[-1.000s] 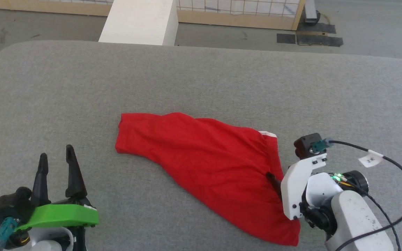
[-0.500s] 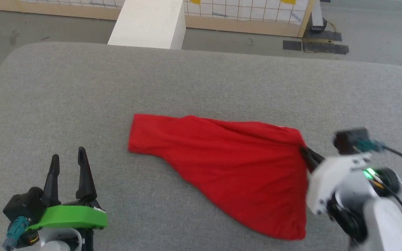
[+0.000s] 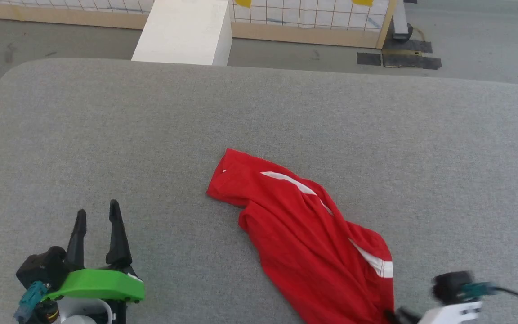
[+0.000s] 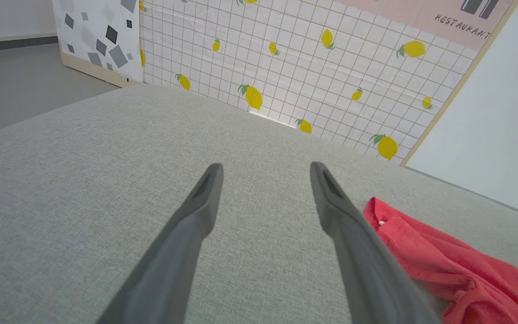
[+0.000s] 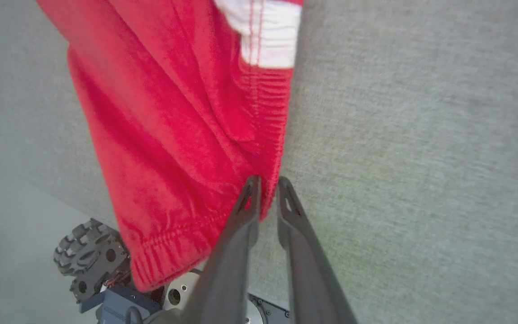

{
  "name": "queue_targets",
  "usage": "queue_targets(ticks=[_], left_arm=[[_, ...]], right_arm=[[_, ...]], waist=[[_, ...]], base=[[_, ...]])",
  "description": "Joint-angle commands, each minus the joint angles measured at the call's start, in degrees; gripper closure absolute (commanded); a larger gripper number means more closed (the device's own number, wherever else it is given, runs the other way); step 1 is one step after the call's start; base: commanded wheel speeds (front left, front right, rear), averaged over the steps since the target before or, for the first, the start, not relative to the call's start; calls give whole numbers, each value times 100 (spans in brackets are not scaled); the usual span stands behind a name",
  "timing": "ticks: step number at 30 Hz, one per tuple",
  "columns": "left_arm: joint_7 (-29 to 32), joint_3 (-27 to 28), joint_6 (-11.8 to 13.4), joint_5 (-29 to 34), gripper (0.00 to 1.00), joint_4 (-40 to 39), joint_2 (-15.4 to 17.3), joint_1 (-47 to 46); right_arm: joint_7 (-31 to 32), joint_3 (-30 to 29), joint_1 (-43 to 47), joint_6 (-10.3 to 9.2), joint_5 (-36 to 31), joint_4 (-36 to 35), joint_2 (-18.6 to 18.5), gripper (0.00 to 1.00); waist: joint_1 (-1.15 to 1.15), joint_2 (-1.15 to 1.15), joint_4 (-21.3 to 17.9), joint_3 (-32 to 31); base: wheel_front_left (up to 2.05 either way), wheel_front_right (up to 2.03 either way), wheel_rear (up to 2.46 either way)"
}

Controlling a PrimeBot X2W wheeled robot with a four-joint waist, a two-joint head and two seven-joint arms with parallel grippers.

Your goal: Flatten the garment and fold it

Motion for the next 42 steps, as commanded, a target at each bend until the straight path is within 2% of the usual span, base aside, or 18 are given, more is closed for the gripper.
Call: queue_targets(ticks=[1, 5, 9, 16, 19, 22, 26, 27, 28, 29, 30, 35, 42], left_arm=[[57, -31, -43, -60, 0, 42, -21, 32], [420, -246, -125, -174, 0, 118, 41, -293], [1215, -717, -211, -292, 0, 278, 127, -1020], [3513, -1596, -259, -396, 0, 1278, 349, -2297], [4257, -1800, -145, -198, 0, 1706, 520, -2605], [4680, -1910, 17, -31, 0, 1999, 639, -2737], [4797, -1982, 45, 10, 0, 2197, 680, -2779], [4780, -1983, 35, -7, 15, 2226, 674, -2787], [4748, -1991, 22, -20, 59, 2261, 671, -2799], [4723, -2005, 8, -26, 93, 2288, 667, -2807], [4704, -2009, -13, -62, 100, 2320, 655, -2805], [4412, -1890, -77, -283, 100, 2165, 637, -2745], [3790, -1243, -88, -1035, 100, 978, 610, -1856]], right_arm=[[-270, -240, -150, -8, 294, -47, -10, 0], [-1064, -1109, -483, -8, 769, -84, -10, 0], [-1437, -1613, -791, -8, 615, -37, -10, 0], [-1529, -1543, -1031, -8, 660, 205, -10, 0], [-1607, -1452, -1044, -8, 730, 321, -10, 0], [-1713, -1460, -1051, -8, 747, 404, -10, 0], [-1798, -1492, -1070, -8, 724, 455, -10, 0], [-1808, -1499, -1075, -8, 716, 459, -10, 0], [-1817, -1510, -1085, -8, 707, 467, -10, 0], [-1824, -1517, -1094, -8, 700, 475, -10, 0], [-1828, -1511, -1106, -8, 686, 488, -10, 0], [-1824, -1447, -1142, -8, 638, 532, -10, 0], [-1813, -1444, -1085, -8, 630, 593, -10, 0]], waist=[[0, 53, -17, -24], [0, 53, -49, 4], [0, 53, -129, 79], [0, 53, -445, 256], [0, 53, -603, 333], [0, 53, -693, 403], [0, 53, -713, 452], [0, 53, -708, 462], [0, 53, -694, 469], [0, 53, -677, 471], [0, 53, -657, 470], [0, 53, -541, 414], [0, 53, -302, 219]], base=[[0, 0, 0], [0, 0, 0], [0, 0, 0], [0, 0, 0], [0, 0, 0], [0, 0, 0], [0, 0, 0], [0, 0, 0], [0, 0, 0], [0, 0, 0], [0, 0, 0], [0, 0, 0], [0, 0, 0]])
